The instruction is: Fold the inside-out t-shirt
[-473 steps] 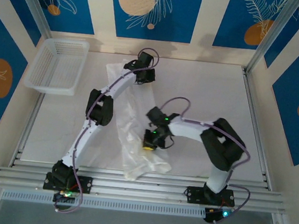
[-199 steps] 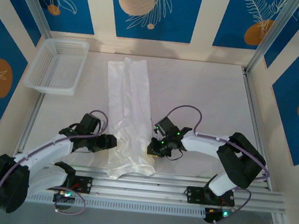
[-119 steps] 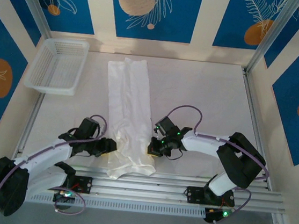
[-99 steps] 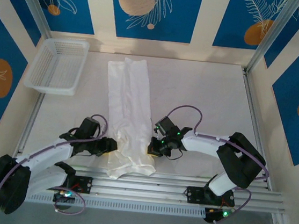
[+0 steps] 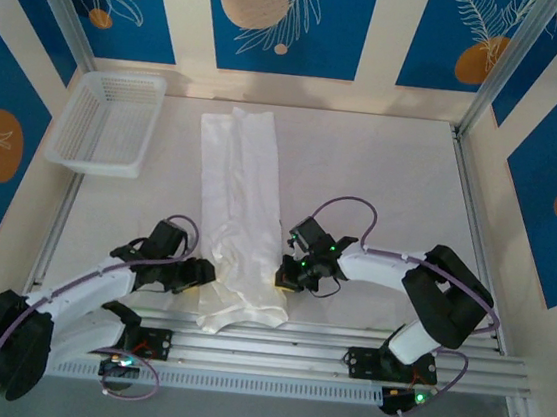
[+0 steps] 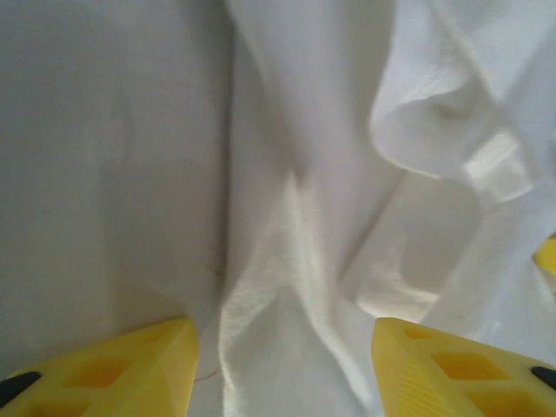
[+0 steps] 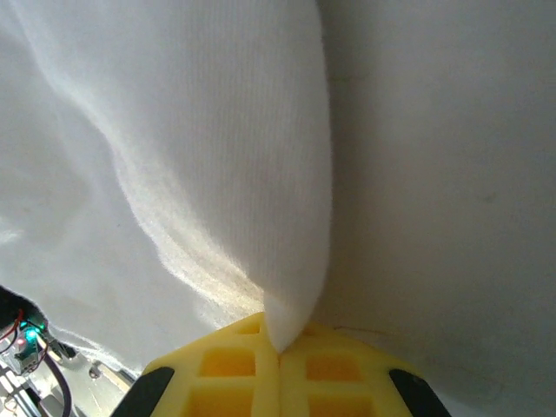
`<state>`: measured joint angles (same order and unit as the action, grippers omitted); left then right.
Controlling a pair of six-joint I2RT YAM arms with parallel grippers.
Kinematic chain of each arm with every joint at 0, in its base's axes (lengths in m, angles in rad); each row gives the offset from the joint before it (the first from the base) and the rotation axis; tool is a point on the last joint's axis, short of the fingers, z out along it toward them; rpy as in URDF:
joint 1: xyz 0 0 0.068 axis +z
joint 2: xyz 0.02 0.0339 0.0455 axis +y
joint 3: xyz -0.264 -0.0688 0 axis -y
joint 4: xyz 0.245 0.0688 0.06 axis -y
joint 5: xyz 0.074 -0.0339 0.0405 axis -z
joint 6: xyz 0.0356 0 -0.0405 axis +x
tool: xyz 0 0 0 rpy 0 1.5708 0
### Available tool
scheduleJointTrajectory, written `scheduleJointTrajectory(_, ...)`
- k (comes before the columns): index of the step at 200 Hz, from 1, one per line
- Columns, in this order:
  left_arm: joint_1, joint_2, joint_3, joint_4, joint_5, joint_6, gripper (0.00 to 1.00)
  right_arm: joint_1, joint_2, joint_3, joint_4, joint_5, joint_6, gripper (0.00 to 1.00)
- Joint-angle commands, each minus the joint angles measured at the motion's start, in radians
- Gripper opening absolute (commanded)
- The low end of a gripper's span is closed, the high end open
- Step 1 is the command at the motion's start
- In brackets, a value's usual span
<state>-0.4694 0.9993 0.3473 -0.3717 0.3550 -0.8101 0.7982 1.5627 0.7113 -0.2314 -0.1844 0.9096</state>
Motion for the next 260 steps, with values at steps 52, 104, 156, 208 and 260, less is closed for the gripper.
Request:
scheduleJointTrajectory(52, -0.034, 0.081, -0.018, 0.168, 0.105, -0.021, 0.24, -0.002, 0.019, -0.001, -0.008, -0.014, 0.017, 0.00)
scheduleJointTrajectory(104, -0.037, 0.053, -0.021, 0.131, 0.063, -0.020, 0.18, -0.002, 0.025, -0.002, -0.005, -0.014, 0.023, 0.00)
scheduleJointTrajectory(156, -0.039, -0.030, 0.034, -0.109, -0.031, 0.016, 0.00, 0.005, -0.055, -0.058, -0.047, 0.009, 0.046, 0.00)
scheduleJointTrajectory(208, -0.075, -0.175, 0.161, -0.238, -0.035, -0.020, 0.00, 0.016, -0.308, -0.026, -0.242, 0.041, 0.070, 0.00)
scheduleJointTrajectory(260, -0.065, -0.013, 0.511, -0.358, -0.322, 0.017, 0.00, -0.105, -0.212, 0.306, -0.330, 0.075, -0.112, 0.00)
